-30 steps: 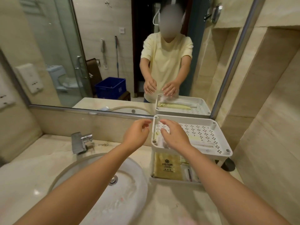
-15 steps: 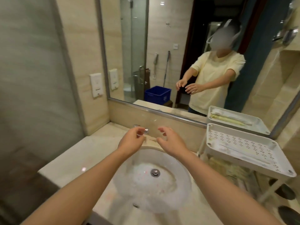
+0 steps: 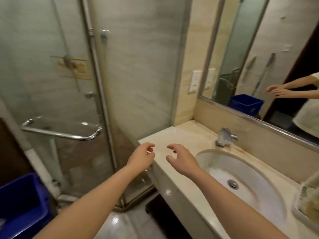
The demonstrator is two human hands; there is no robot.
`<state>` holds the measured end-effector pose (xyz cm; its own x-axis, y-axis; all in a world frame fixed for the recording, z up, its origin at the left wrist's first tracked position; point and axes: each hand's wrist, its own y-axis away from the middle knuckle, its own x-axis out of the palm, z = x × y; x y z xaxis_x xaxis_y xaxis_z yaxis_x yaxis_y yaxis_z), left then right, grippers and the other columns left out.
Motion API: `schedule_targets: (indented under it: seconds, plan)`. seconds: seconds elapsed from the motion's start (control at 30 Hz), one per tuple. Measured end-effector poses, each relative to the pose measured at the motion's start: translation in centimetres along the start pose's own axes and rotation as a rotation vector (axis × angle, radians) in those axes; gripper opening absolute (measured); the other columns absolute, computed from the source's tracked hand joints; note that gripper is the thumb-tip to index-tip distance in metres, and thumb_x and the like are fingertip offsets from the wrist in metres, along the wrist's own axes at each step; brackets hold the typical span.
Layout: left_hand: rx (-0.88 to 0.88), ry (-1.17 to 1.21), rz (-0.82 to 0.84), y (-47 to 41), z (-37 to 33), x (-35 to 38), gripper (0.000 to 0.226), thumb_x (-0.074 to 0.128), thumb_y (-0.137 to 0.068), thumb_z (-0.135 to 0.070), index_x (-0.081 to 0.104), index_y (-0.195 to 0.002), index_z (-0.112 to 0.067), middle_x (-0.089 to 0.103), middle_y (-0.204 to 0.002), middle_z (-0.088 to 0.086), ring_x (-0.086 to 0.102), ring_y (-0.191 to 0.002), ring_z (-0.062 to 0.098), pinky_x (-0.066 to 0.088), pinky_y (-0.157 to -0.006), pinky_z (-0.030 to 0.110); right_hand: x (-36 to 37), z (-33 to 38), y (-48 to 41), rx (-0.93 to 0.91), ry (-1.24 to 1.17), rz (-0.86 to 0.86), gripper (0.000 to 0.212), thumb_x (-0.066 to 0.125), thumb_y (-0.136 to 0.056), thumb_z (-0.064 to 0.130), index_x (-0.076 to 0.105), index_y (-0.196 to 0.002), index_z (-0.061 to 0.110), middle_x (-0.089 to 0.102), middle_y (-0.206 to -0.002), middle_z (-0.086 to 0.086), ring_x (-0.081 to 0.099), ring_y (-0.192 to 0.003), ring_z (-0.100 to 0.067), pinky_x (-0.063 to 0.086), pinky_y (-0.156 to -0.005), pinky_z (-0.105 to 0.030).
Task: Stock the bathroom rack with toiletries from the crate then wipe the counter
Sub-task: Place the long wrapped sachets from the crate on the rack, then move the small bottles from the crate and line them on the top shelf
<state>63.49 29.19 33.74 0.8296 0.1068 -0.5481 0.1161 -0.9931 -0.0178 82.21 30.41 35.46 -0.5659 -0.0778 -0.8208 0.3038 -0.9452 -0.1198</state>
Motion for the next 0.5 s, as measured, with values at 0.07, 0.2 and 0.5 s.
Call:
schedule_targets:
  seconds: [0.07, 0.2, 0.5]
  plan:
    - [-0.048, -0.006, -0.046, 1.5, 2.7, -2.7, 0.032, 0.058, -0.087, -0.016, 0.059, -0.117, -0.027, 0.063, -0.109, -0.005, 0.062, -0.096, 0.01, 0.051, -0.09, 0.031, 2.7, 2.7, -0.2, -0.051, -0.013, 0.041, 0.047, 0.058, -0.087, 0.034, 0.054, -0.133, 0.024, 0.054, -0.136, 0.005, 0.053, -0.12, -0.012, 0.042, -0.095, -0.027]
    - [-0.155, -0.035, -0.142, 5.0, 7.7, -7.7, 0.03, 0.058, -0.085, -0.018, 0.059, -0.11, -0.033, 0.063, -0.103, -0.009, 0.062, -0.087, 0.01, 0.052, -0.09, 0.036, 7.7, 8.0, -0.1, -0.139, -0.048, 0.129, 0.05, 0.058, -0.087, 0.036, 0.051, -0.136, 0.026, 0.052, -0.137, 0.006, 0.052, -0.122, -0.012, 0.044, -0.101, -0.031]
    - [-0.393, 0.01, -0.305, 12.5, 15.7, -15.8, 0.033, 0.057, -0.09, -0.024, 0.054, -0.122, -0.034, 0.06, -0.111, -0.012, 0.058, -0.098, 0.004, 0.05, -0.087, 0.03, 16.5, 17.6, 0.1, -0.322, -0.065, 0.365, 0.051, 0.058, -0.09, 0.035, 0.046, -0.139, 0.028, 0.046, -0.141, 0.007, 0.046, -0.128, -0.011, 0.044, -0.1, -0.033]
